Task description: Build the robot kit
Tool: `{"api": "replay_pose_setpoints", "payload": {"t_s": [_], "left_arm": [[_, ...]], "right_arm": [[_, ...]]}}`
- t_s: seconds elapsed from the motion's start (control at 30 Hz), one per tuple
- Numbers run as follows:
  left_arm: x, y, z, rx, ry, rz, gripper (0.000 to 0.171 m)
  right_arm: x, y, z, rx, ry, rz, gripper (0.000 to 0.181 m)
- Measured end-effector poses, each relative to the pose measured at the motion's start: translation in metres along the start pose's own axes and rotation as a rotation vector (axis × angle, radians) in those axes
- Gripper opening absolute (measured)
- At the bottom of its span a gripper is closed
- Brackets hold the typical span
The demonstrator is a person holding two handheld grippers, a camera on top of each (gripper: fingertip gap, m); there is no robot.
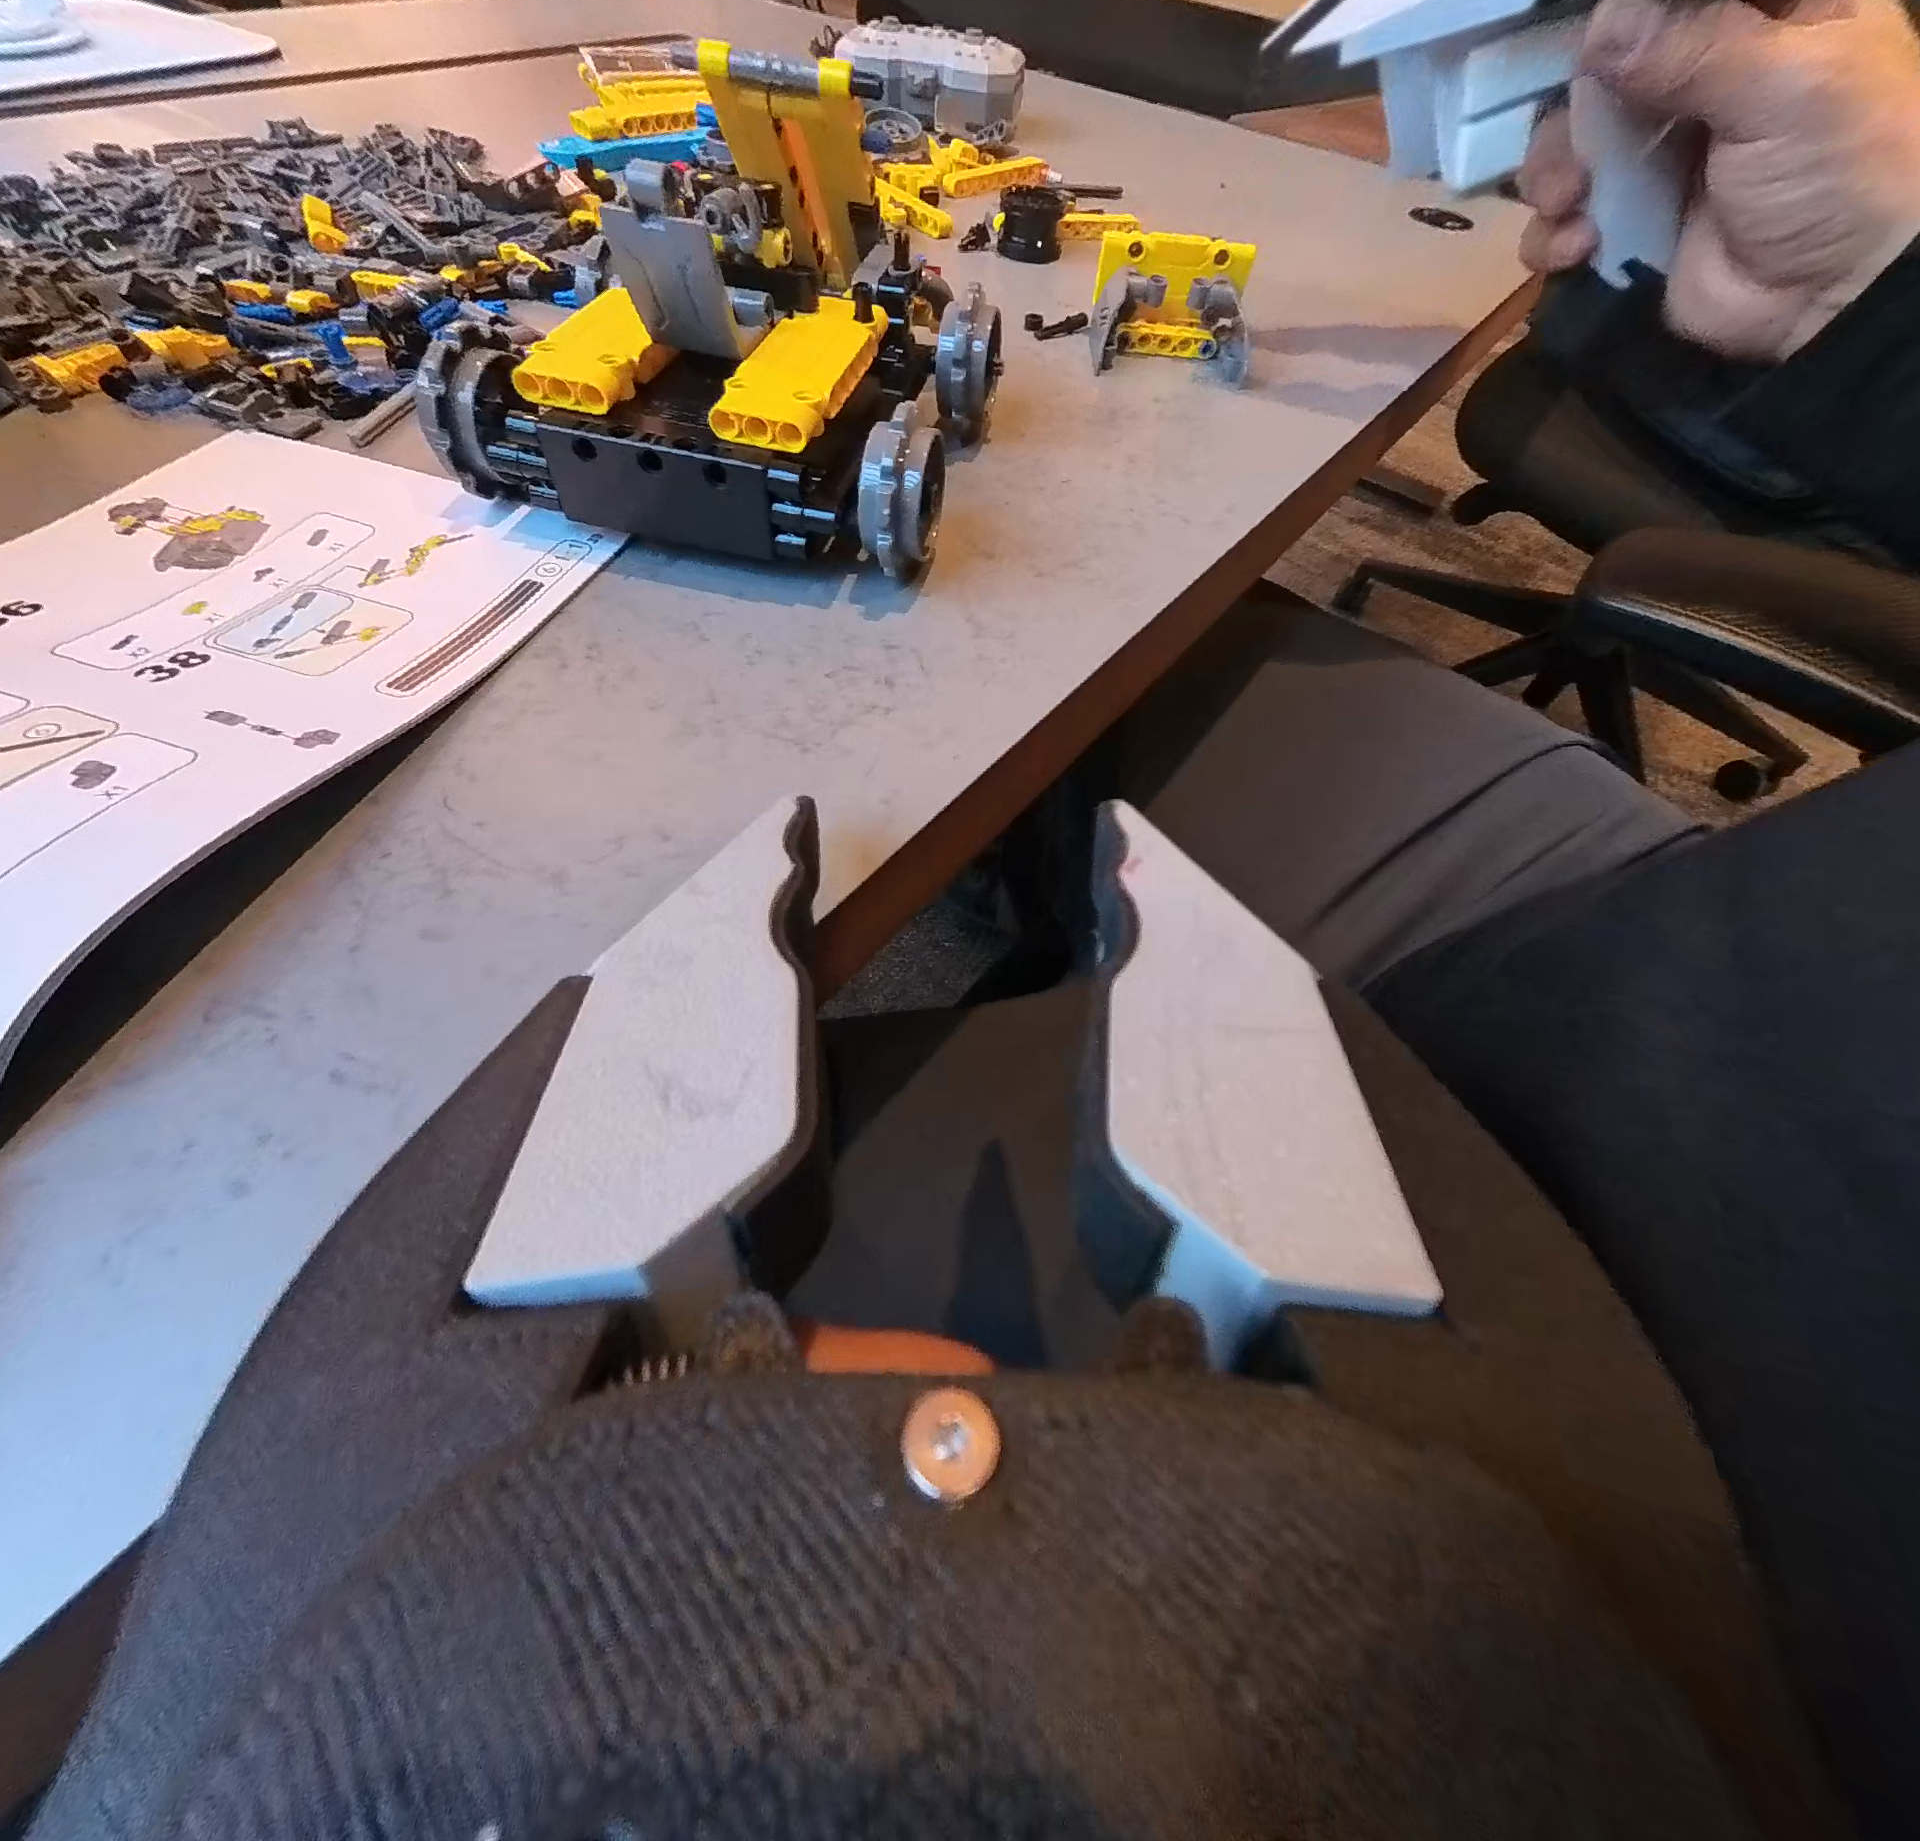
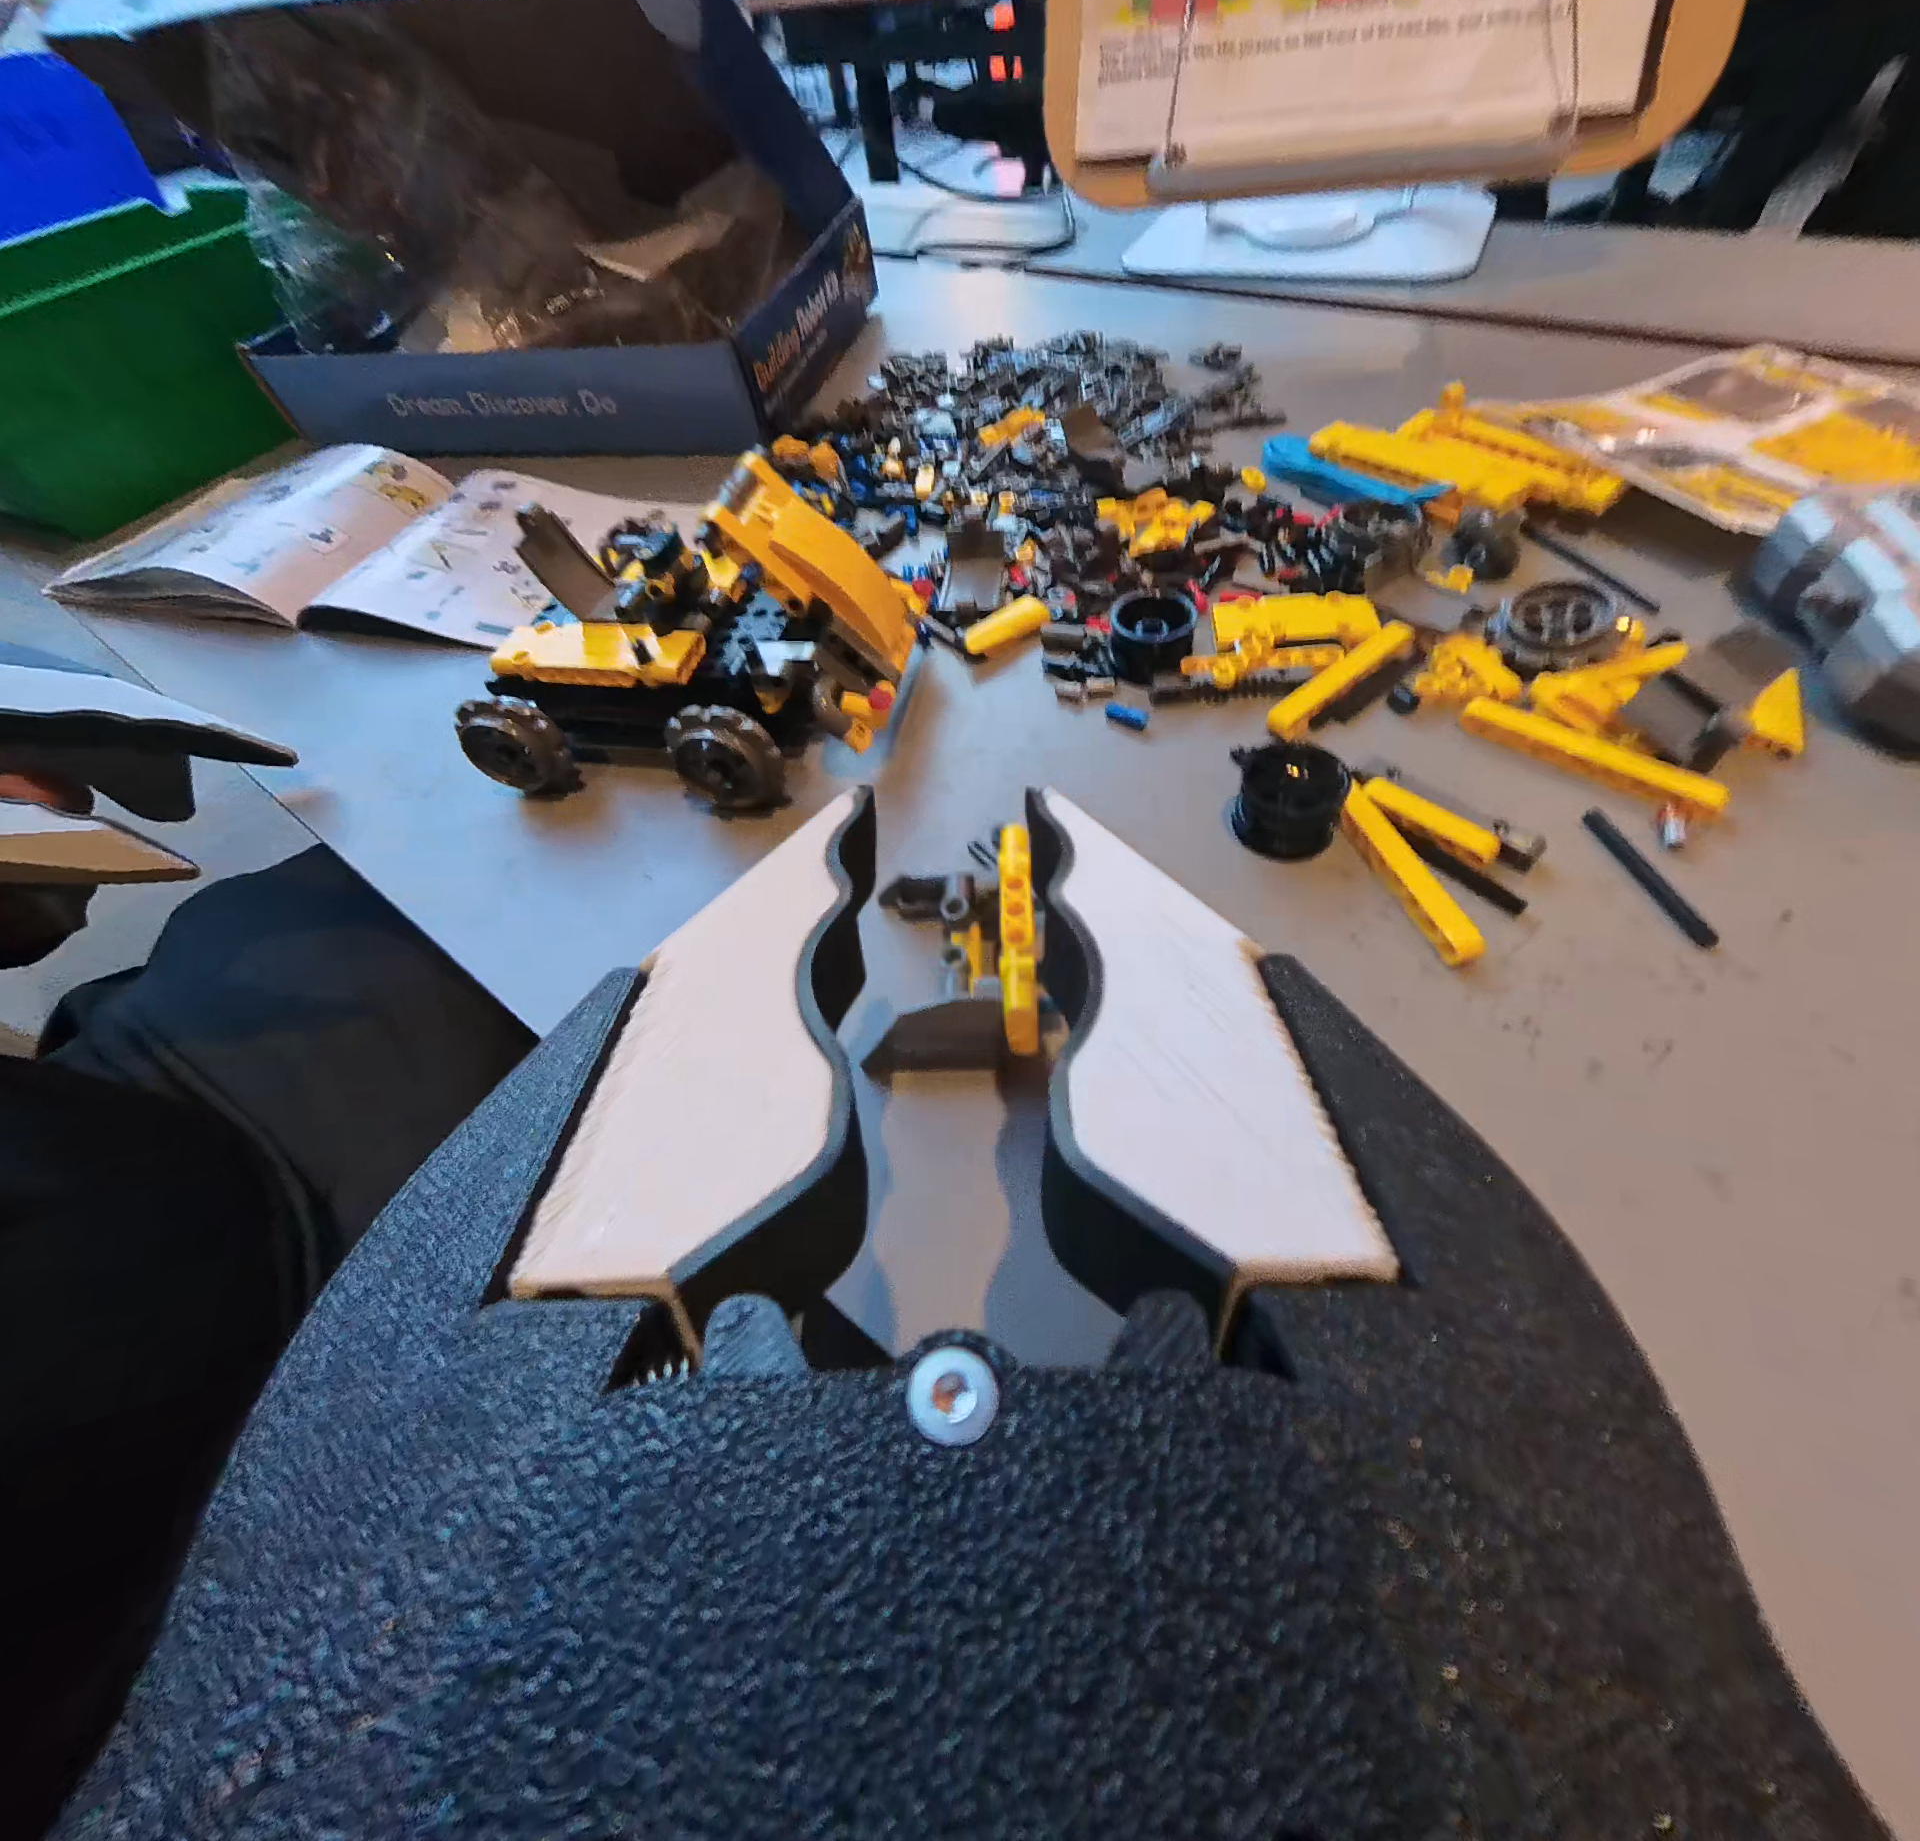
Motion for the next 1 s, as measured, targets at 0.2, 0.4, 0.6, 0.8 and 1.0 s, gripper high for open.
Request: {"api": "replay_pose_setpoints", "payload": {"t_s": [0.2, 0.4, 0.6, 0.8, 1.0], "left_arm": [[0.007, -0.002, -0.002, 0.019, -0.001, 0.015, 0.052], [0.011, -0.003, -0.002, 0.044, 0.008, 0.024, 0.052], [0.015, -0.006, -0.003, 0.058, 0.012, 0.042, 0.052], [0.016, -0.006, -0.009, 0.08, -0.003, 0.05, 0.052], [0.016, -0.006, -0.012, 0.108, 0.002, 0.058, 0.052]], "right_arm": [[-0.009, -0.022, -0.02, 0.079, 0.0, 0.096, 0.041], [-0.016, -0.021, 0.017, 0.113, 0.158, 0.11, 0.048], [-0.006, -0.018, 0.088, 0.051, 0.304, 0.133, 0.051], [-0.011, -0.012, 0.081, 0.033, 0.193, 0.123, 0.049], [-0.015, 0.011, 0.025, 0.078, -0.177, -0.02, 0.051]]}}
Point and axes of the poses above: each gripper's, where its closed fingertips meet, x back along the fingers, y out of its underside, z = x × y across the jaws, the point moved 2 cm from there along x, back along the fingers, and after that the axes turned 8 degrees about y, right-handed, at the moved point
